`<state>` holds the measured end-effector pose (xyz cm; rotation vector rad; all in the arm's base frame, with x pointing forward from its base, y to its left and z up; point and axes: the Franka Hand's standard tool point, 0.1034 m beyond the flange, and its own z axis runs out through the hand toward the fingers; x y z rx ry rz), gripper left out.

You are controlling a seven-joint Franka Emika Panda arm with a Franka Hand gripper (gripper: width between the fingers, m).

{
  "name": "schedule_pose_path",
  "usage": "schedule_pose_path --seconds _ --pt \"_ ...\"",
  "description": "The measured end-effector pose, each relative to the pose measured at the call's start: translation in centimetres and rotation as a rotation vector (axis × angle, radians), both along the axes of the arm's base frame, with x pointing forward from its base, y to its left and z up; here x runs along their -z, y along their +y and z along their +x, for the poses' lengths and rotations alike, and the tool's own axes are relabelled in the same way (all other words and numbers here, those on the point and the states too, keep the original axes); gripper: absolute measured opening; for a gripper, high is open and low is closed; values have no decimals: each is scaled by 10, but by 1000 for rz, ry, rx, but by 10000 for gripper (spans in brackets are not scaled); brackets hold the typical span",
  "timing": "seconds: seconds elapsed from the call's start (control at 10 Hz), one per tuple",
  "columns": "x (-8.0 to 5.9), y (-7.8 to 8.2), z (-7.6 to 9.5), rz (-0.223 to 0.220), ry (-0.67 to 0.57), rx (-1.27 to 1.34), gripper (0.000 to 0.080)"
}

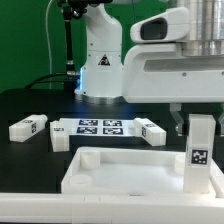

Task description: Assemble desk

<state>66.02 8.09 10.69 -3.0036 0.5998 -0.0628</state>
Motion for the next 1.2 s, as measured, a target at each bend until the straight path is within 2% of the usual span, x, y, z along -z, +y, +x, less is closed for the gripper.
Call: schedule_pose_path --seconds 0.4,0.5,0.6,0.7,0.8,0.9,1.0,1.2 --pt "0 -13 -1 -18 18 207 295" --pt "1 -12 -1 -16 19 206 438" --pt "1 -12 -1 -16 19 205 438" --pt "1 -12 -1 -16 19 205 566" --pt "1 -12 -1 -16 19 205 633" --pt "0 -12 -2 -16 19 202 633" --pt "-3 -10 -8 -15 21 184 644" --pt "-18 -5 -35 -12 33 96 649"
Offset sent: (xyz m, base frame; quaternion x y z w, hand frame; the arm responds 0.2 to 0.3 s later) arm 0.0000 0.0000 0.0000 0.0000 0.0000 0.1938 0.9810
